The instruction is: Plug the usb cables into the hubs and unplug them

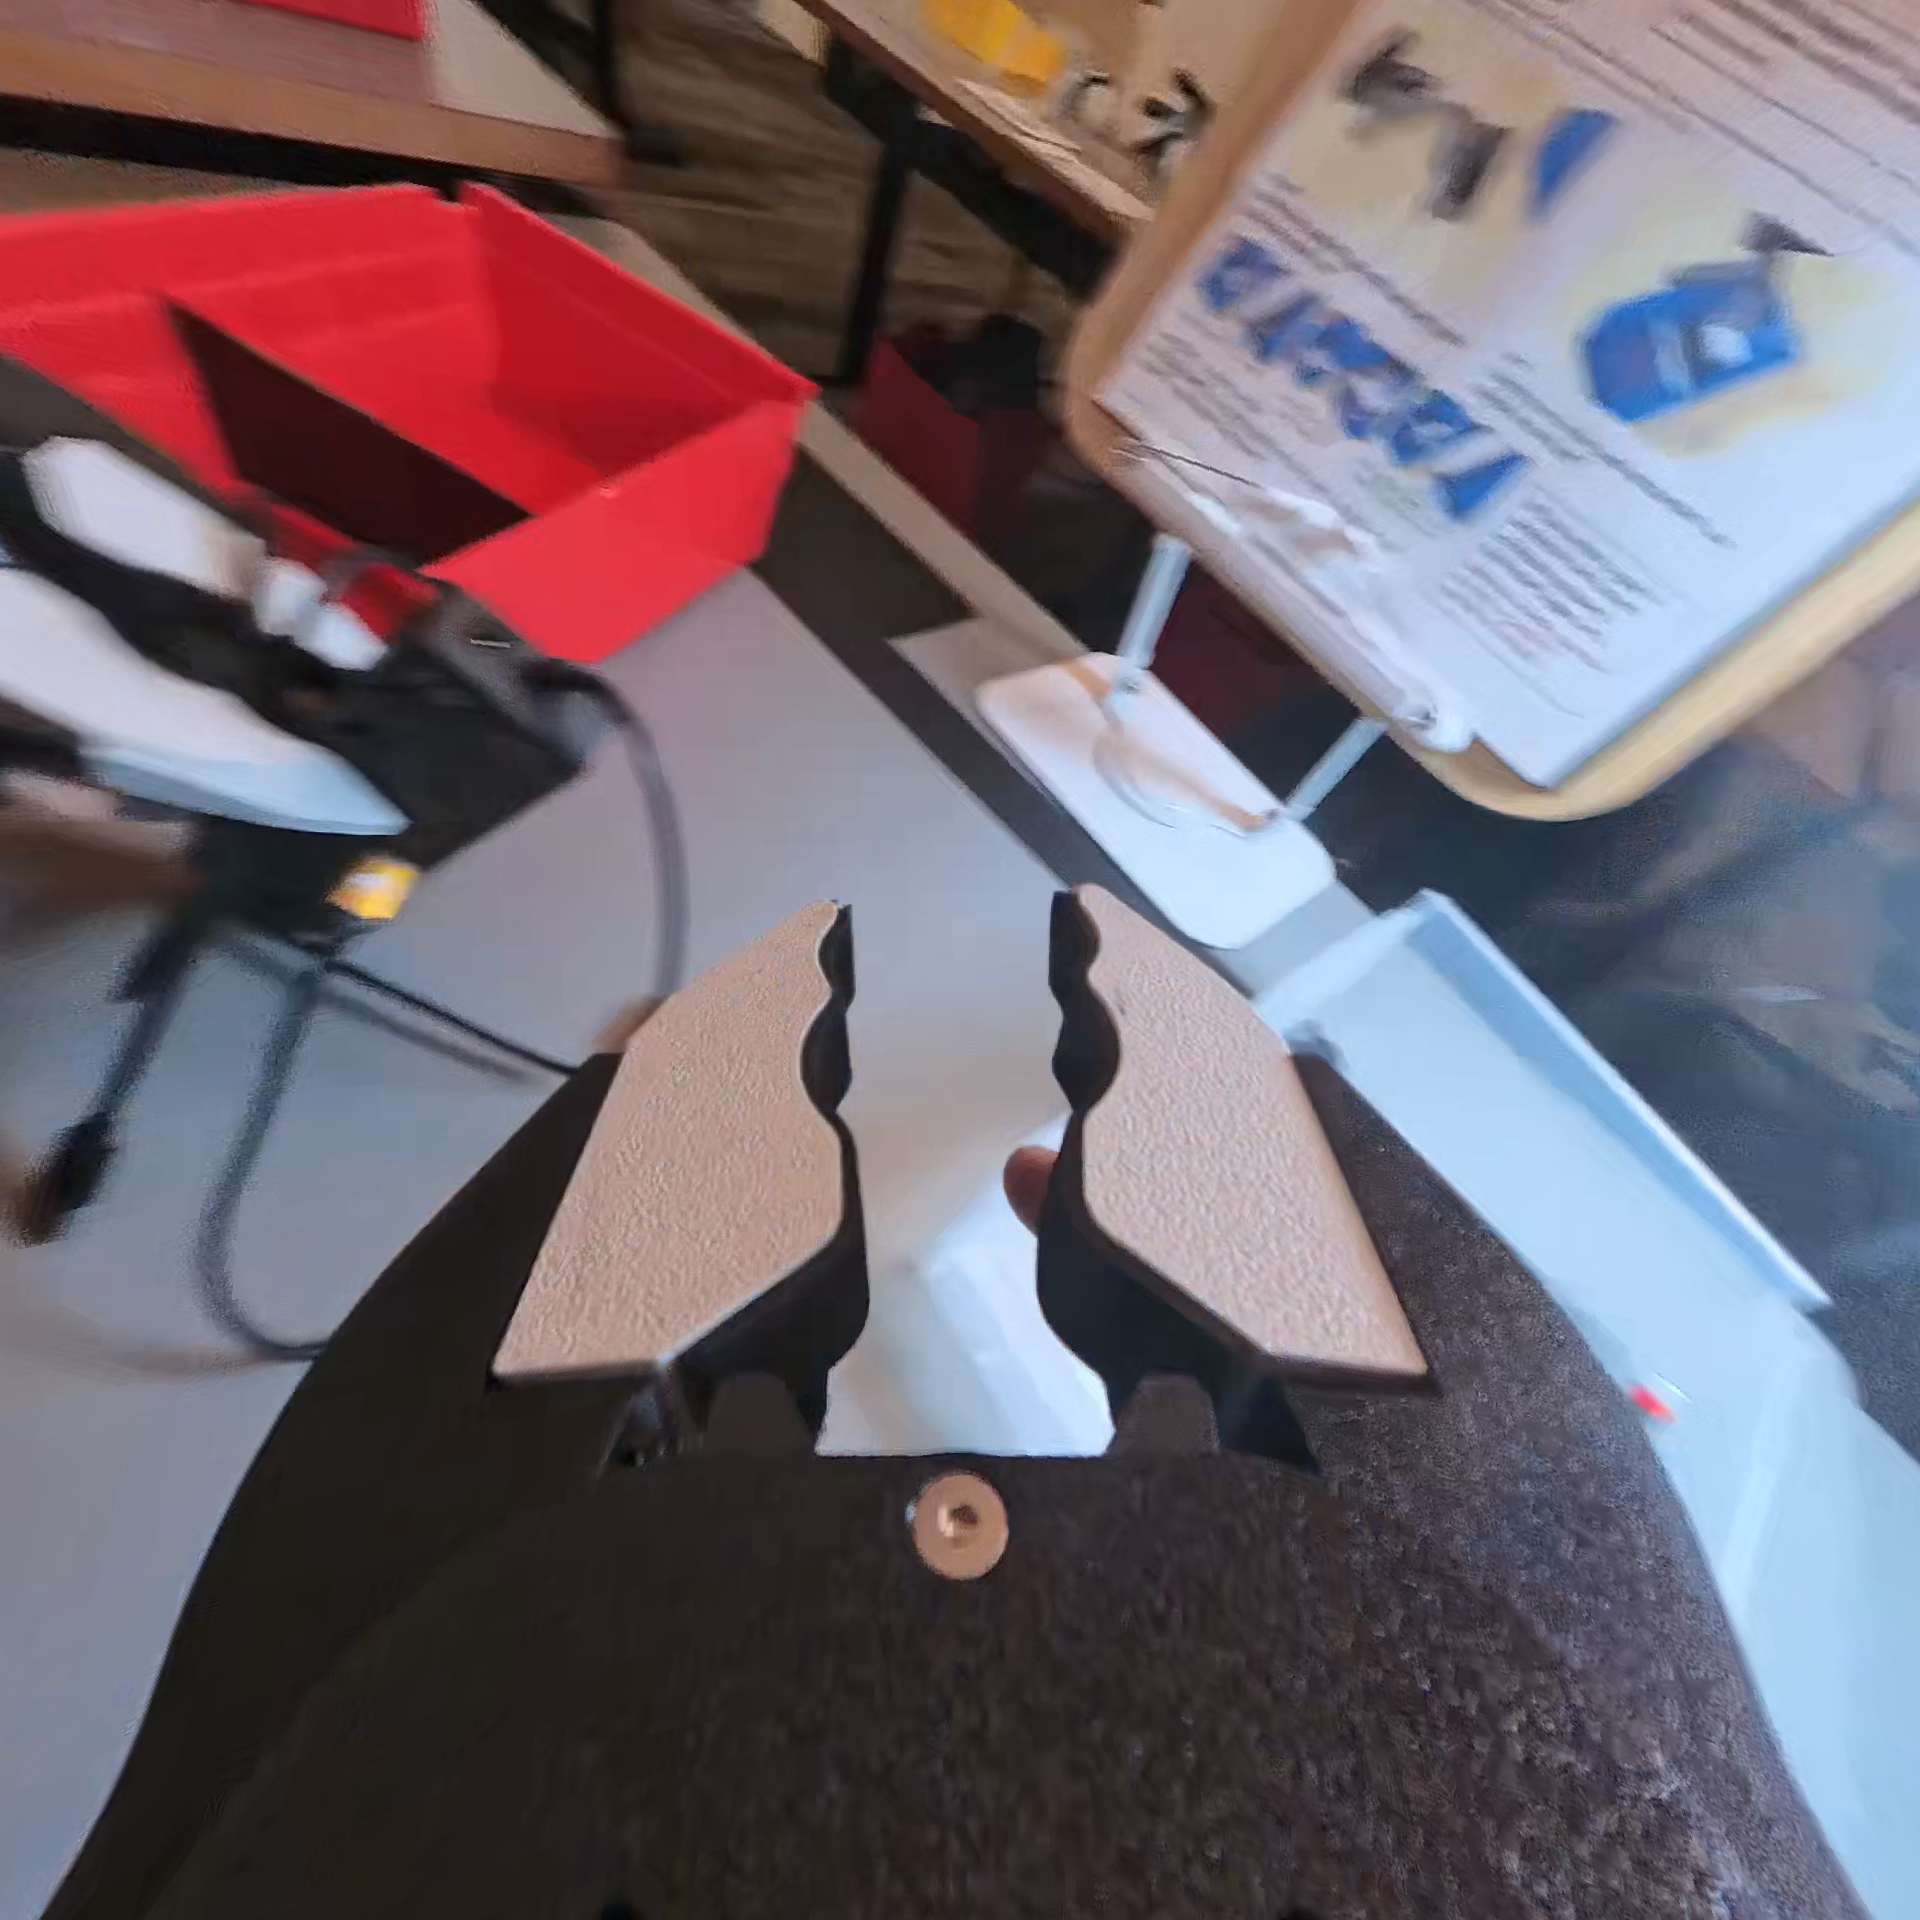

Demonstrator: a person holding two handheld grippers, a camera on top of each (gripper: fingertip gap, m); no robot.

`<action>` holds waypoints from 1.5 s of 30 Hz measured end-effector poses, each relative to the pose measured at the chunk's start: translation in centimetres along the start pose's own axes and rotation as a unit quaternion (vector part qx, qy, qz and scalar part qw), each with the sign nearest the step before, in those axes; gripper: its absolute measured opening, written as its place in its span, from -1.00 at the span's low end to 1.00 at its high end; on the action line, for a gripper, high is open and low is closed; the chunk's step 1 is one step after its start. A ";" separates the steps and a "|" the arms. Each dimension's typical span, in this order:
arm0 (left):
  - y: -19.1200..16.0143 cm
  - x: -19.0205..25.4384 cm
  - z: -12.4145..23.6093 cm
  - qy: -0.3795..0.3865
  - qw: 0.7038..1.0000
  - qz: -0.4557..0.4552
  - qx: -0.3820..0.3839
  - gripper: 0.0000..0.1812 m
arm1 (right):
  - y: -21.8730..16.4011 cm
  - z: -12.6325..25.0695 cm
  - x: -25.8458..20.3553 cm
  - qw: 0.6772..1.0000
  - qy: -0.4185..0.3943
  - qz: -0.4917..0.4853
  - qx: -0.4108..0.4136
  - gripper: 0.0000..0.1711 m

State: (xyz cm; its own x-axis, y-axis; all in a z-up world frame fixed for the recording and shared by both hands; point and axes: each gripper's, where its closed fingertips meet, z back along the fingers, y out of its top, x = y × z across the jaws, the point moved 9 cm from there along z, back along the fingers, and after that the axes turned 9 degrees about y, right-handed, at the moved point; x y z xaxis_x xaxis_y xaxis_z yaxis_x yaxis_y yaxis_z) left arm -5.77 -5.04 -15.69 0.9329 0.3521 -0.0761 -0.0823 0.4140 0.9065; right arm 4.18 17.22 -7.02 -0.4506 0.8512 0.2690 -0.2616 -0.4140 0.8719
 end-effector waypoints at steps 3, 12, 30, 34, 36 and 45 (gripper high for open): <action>0.1 -0.1 0.1 0.001 1.000 0.006 0.006 -0.72 | 0.0 -2.4 -4.7 0.991 0.123 -0.044 -0.005 -0.58; 0.6 -1.2 1.2 0.009 0.996 0.055 0.063 -0.72 | -3.4 -8.0 -9.0 0.955 0.229 -0.184 -0.039 -0.58; -0.2 -0.7 1.6 -0.110 0.994 0.013 0.028 -0.34 | -2.2 -7.3 -7.9 0.945 0.258 -0.181 0.082 -0.97; -0.6 -0.4 0.8 -0.081 0.996 0.013 0.021 -0.47 | -2.1 -7.2 -7.8 0.943 0.264 -0.182 0.093 -0.97; -0.6 -0.7 0.7 -0.059 0.998 0.016 0.031 -0.62 | -2.2 -7.2 -7.9 0.937 0.279 -0.191 0.087 -0.95; -0.6 -1.4 0.6 -0.001 1.000 -0.003 -0.003 -0.71 | -2.2 -8.3 -9.6 0.973 0.187 -0.130 0.027 -0.95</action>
State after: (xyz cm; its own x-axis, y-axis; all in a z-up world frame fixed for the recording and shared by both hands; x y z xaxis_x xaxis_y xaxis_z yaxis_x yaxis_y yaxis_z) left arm -6.76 -6.30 -15.89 0.9339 0.3482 -0.0812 -0.0783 0.4207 0.9038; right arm 1.99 7.28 -14.98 -0.6573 0.7436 -0.1227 -0.3678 -0.1744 0.9134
